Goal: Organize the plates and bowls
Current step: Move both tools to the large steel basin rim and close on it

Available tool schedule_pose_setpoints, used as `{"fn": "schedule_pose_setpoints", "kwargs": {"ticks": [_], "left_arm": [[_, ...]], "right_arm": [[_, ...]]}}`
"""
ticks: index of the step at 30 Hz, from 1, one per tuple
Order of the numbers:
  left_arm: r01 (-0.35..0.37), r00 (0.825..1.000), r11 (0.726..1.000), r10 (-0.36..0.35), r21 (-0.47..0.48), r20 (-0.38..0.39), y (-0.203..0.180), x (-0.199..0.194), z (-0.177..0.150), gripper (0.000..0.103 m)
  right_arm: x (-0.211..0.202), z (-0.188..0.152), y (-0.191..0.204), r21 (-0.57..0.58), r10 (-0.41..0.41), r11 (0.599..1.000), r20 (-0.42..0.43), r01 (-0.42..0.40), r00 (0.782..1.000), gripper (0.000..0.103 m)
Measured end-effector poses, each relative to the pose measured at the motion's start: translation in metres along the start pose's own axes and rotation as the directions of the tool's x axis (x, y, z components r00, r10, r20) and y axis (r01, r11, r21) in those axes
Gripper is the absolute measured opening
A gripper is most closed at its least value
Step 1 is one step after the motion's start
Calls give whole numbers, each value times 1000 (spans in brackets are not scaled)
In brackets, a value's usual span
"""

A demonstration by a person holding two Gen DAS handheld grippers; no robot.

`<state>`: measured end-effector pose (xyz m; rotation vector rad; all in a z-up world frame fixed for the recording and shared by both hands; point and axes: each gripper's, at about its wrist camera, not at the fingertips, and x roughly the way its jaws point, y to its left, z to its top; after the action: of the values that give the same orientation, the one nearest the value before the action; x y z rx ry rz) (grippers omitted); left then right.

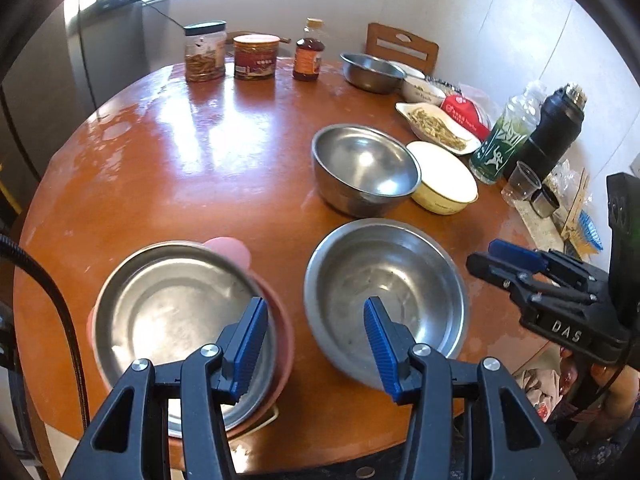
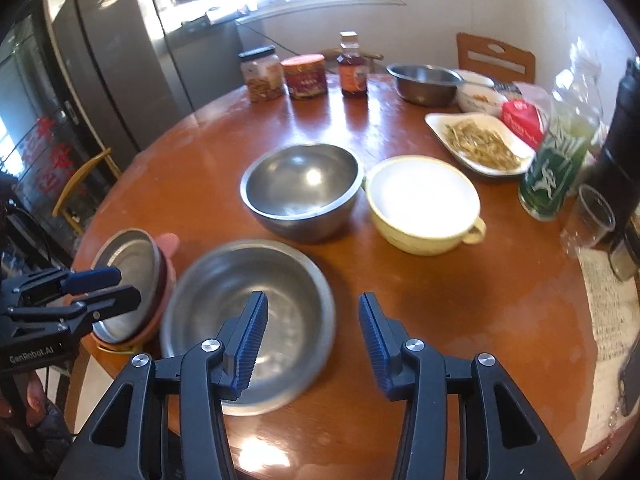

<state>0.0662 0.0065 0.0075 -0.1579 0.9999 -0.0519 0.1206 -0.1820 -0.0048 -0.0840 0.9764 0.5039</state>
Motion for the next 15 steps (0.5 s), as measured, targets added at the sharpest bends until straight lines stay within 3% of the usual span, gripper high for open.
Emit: {"fn": "schedule_pose_setpoints", "kwargs": {"ticks": [15], "left_arm": [[-27, 997, 996, 34, 88, -76, -23, 58, 26, 50]], "right_arm": [[38, -14, -10, 20, 68, 998, -93, -67, 993, 49]]}}
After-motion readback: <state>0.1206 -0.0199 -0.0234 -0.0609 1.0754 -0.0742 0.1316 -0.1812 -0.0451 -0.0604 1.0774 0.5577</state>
